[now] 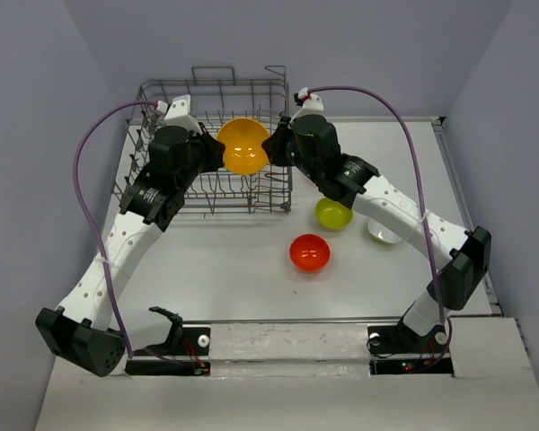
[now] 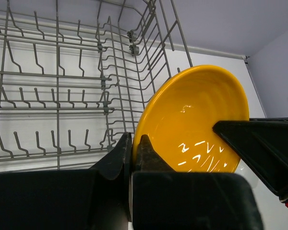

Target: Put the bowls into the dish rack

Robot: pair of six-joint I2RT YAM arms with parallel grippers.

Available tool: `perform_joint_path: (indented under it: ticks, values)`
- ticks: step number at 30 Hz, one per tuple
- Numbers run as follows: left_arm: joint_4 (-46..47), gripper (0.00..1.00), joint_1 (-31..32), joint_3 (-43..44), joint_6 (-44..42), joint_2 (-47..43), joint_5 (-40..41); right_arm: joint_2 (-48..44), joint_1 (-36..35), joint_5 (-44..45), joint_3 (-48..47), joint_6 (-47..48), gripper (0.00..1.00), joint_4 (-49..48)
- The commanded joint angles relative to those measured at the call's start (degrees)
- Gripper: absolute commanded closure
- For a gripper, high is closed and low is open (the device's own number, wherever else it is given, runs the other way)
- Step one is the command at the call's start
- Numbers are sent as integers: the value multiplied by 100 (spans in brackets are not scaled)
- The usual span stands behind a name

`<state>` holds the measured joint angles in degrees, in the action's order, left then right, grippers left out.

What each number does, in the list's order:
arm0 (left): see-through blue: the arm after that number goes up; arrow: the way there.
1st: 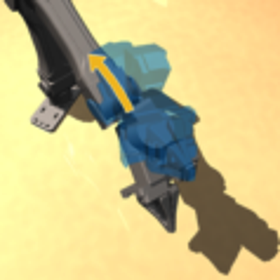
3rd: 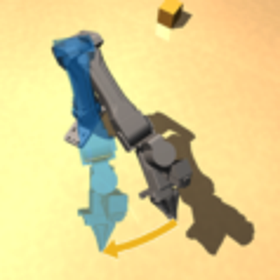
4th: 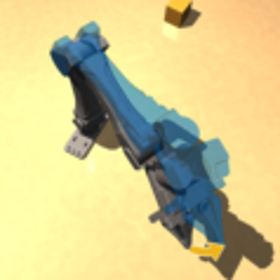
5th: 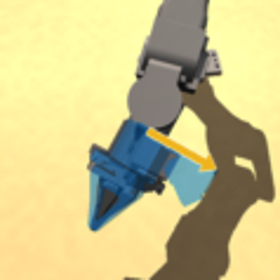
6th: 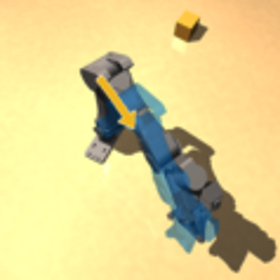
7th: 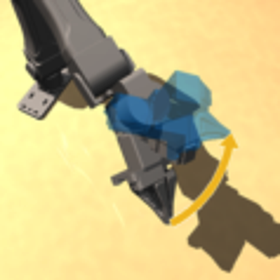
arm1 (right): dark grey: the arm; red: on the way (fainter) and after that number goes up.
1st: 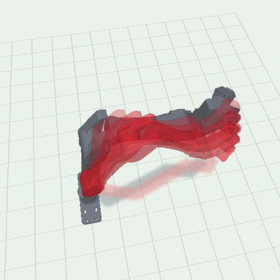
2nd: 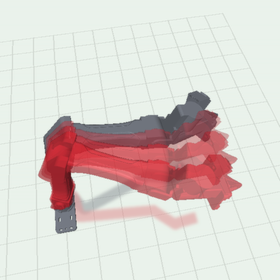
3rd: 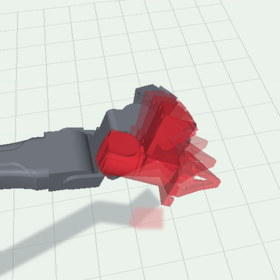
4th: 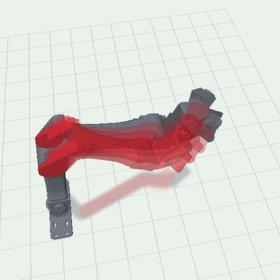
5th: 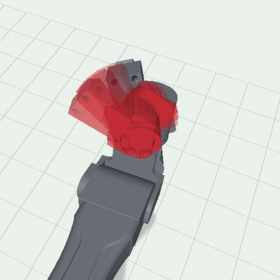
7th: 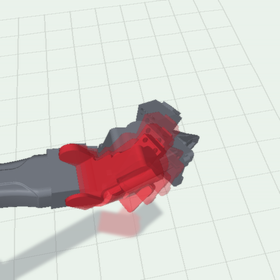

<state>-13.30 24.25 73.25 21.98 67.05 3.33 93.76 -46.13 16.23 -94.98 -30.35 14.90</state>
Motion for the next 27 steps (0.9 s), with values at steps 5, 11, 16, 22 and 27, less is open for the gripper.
perform_joint_path:
  ticks: [5,11,16,22,27]
  values:
    - [381,100,53,181,-159,-34,-201,-209,-10,-146,-205,-6,93,-461]
    - [442,100,53,251,-185,-121,70,-252,-10,-199,-240,64,45,-435]
    - [390,100,53,365,-255,-122,527,-331,-10,-217,-389,160,27,-321]
    - [258,100,36,602,-352,-60,1178,-595,-10,29,-416,301,21,-101]
    - [-49,100,-113,1015,-475,159,1792,-964,-10,556,-179,416,21,110]
